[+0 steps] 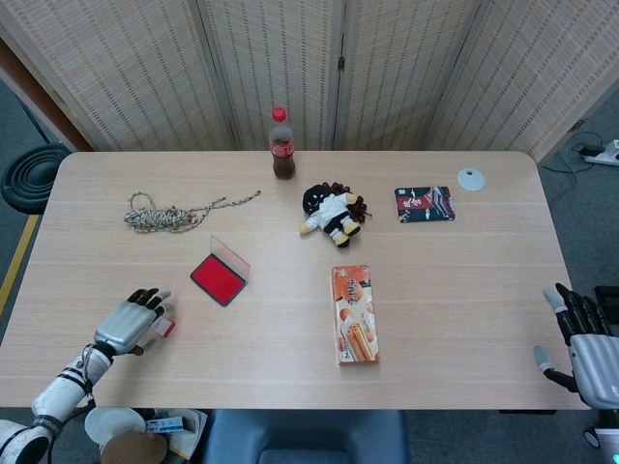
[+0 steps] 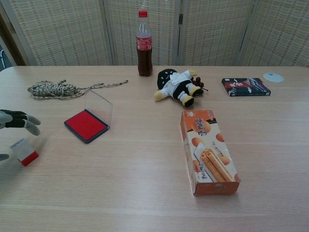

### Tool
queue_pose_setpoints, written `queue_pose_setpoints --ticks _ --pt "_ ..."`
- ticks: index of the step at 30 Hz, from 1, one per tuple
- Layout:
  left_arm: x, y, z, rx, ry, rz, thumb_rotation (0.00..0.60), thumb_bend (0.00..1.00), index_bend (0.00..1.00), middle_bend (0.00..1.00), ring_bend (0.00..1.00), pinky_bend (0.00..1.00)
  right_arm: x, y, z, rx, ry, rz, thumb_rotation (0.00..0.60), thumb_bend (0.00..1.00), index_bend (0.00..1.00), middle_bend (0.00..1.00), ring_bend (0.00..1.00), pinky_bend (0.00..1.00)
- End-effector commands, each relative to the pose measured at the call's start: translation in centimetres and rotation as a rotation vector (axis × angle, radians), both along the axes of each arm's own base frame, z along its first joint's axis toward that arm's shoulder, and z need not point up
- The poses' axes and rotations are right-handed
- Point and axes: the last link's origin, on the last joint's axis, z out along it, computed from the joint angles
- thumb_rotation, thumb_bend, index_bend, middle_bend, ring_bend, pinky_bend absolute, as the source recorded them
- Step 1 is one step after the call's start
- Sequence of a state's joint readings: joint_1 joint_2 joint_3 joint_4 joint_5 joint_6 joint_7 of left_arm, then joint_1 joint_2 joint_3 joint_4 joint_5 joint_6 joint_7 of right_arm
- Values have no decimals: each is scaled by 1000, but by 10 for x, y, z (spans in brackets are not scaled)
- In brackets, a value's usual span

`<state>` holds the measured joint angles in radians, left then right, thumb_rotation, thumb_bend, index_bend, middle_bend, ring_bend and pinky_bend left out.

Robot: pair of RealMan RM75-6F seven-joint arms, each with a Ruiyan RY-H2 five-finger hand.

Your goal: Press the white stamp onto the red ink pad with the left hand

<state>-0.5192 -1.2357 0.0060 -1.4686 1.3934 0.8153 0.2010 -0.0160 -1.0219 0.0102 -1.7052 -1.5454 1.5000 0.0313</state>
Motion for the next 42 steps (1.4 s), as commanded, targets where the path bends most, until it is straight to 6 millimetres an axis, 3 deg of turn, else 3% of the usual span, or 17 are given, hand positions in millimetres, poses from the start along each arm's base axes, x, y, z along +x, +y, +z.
queue_pose_setpoints --ticks 1,42 --pt "-2 0 0 -1 6 2 600 349 231 21 0 92 0 0 0 0 0 1 600 381 20 0 0 0" --pt "-6 6 -5 10 -2 1 600 349 363 148 10 92 2 3 1 -13 6 3 600 381 20 0 0 0"
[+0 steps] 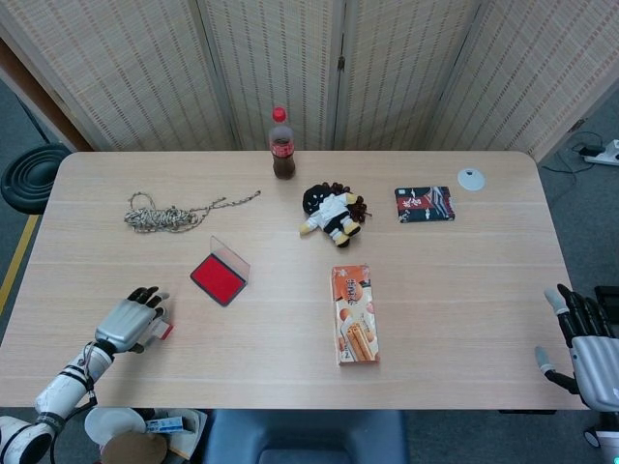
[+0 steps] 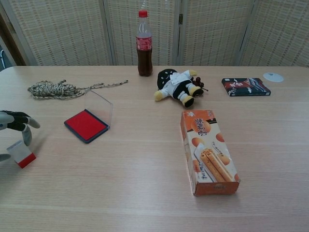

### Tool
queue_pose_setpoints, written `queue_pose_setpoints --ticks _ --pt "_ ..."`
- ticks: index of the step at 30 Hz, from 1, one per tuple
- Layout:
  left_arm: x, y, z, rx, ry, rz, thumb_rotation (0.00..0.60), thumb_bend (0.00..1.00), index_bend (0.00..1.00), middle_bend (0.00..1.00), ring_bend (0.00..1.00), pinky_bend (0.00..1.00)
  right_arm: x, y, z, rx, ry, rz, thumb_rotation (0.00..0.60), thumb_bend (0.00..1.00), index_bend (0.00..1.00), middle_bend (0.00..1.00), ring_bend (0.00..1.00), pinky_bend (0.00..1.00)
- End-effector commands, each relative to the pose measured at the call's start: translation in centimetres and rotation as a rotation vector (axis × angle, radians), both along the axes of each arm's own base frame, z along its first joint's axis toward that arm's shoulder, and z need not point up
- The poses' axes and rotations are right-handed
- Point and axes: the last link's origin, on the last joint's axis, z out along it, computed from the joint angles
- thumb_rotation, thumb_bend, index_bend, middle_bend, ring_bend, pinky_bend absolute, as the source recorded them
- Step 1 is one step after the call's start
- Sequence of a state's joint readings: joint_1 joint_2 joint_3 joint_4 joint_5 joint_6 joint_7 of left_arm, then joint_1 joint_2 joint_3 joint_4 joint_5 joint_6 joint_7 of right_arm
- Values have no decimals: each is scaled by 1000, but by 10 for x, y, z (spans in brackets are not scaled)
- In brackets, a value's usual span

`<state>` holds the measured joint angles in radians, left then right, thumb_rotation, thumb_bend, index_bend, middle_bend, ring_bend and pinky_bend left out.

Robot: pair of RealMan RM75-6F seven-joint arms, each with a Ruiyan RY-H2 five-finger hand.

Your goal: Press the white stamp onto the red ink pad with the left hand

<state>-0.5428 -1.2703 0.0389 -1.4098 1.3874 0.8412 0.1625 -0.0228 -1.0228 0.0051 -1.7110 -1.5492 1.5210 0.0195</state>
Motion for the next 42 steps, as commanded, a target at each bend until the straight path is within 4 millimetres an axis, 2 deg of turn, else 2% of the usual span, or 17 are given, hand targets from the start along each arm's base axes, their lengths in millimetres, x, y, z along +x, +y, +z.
queue_pose_setpoints --ticks 1,14,21,25,28,33,42 --pt "-1 0 0 1 2 0 600 348 367 154 13 92 0 0 0 0 1 0 600 381 20 0 0 0" --pt "-4 -2 2 12 0 -3 600 349 405 199 35 92 2 1 -3 2 9 2 600 381 20 0 0 0" --pt "-3 -1 2 22 -1 -6 600 349 463 276 88 92 1 1 -3 0 9 2 600 381 20 0 0 0" --pt "1 -1 5 33 -9 -12 600 349 525 355 147 102 1 1 -2 1 8 1 600 381 20 0 0 0" --pt "4 0 9 43 -9 -20 600 349 580 427 210 151 0 0 -2 0 6 -2 600 381 20 0 0 0" --pt "14 6 18 61 -4 -31 600 349 650 517 325 328 -2 -2 0 -1 -2 -10 600 381 20 0 0 0" --pt "39 22 19 40 35 -58 600 349 654 522 340 346 -7 -5 7 -12 -29 -26 600 380 20 0 0 0"
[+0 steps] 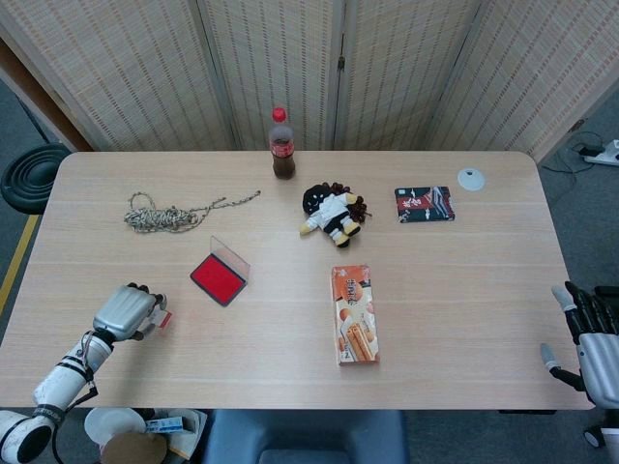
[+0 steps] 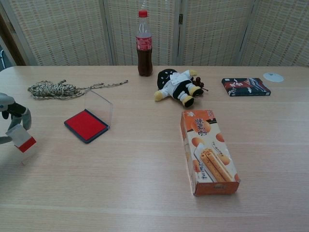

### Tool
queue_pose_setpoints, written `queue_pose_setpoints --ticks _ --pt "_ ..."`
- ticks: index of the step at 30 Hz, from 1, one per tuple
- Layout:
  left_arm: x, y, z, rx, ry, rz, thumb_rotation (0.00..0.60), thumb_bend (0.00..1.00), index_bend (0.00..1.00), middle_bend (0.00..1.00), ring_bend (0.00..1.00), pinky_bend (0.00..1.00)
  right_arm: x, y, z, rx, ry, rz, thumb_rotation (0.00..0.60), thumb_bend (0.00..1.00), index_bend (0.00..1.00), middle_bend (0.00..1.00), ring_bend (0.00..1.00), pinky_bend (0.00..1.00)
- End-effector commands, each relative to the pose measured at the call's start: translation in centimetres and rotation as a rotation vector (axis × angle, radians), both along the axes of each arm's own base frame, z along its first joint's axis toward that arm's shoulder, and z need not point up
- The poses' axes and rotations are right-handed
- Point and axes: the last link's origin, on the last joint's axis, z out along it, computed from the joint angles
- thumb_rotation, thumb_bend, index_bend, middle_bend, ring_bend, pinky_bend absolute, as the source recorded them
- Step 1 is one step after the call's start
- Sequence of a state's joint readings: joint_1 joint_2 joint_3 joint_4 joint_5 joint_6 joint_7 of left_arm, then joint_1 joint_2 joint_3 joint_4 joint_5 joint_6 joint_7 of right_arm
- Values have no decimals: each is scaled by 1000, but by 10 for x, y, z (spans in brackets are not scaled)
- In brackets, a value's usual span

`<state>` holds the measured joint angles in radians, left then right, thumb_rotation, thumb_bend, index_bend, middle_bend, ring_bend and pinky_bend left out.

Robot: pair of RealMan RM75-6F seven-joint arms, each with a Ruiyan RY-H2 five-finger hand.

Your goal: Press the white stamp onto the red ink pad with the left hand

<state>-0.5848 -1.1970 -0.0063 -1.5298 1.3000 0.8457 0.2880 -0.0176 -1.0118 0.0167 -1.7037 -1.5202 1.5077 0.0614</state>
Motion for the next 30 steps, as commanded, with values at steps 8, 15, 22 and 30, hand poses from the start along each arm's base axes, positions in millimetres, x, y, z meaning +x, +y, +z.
queue_pose_setpoints --ticks 8,15,22,30 --pt "35 32 -7 -42 39 -20 600 349 653 522 337 346 -8 -5 7 9 -40 -23 600 381 20 0 0 0" --pt "59 54 -12 -59 46 -36 600 349 653 522 337 346 -14 -11 10 20 -65 -42 600 381 20 0 0 0" --pt "78 70 -17 -75 60 -49 600 349 651 522 336 346 -17 -13 16 8 -88 -50 600 381 20 0 0 0" --pt "105 81 -35 -98 75 -79 600 349 650 522 335 346 -22 -14 25 5 -133 -57 600 381 20 0 0 0"
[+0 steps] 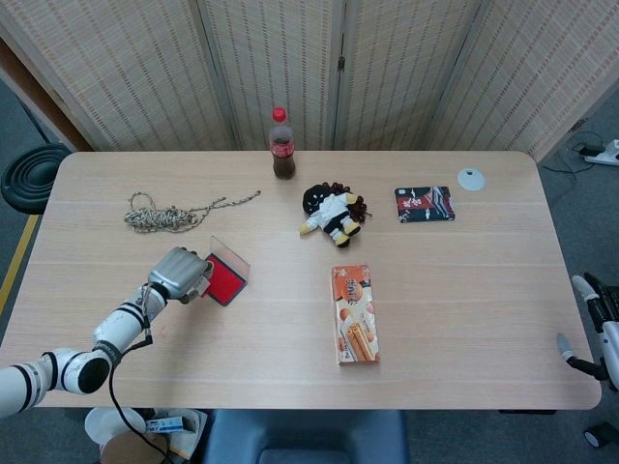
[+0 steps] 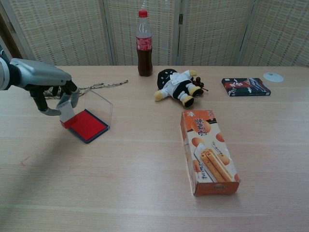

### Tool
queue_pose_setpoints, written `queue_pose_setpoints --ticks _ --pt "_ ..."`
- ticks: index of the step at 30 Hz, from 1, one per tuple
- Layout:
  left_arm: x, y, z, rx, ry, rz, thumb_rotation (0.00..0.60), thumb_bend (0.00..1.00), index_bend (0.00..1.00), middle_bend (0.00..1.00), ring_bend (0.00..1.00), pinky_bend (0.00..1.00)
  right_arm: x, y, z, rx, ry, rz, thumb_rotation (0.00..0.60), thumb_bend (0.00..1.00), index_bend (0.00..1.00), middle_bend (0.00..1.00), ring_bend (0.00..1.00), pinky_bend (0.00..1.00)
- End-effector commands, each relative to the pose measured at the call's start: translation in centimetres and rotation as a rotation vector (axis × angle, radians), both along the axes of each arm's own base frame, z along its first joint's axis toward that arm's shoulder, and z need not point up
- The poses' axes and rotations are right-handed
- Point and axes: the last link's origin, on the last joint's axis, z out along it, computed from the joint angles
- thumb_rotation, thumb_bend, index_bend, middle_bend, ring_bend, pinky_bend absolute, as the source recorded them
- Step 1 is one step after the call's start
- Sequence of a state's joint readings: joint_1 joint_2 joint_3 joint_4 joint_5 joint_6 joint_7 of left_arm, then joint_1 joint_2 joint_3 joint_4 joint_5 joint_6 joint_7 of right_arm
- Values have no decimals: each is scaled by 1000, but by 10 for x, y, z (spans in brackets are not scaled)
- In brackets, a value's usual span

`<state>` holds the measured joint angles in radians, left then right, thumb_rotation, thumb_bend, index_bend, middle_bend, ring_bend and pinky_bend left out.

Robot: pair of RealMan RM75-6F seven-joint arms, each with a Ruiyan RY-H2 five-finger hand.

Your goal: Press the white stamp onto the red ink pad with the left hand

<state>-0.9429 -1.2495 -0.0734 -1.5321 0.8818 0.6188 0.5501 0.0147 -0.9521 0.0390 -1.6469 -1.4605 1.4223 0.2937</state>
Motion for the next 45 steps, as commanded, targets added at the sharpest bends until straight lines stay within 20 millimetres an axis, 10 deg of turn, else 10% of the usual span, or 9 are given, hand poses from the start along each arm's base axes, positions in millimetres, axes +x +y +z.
queue_pose_setpoints --ticks 1,45 --pt "11 4 -11 -9 6 -12 600 349 650 522 335 346 -3 0 5 2 -18 0 600 381 20 0 0 0" --pt "14 23 -52 -19 -15 1 600 349 648 522 333 346 -9 12 22 -19 -75 15 600 380 20 0 0 0"
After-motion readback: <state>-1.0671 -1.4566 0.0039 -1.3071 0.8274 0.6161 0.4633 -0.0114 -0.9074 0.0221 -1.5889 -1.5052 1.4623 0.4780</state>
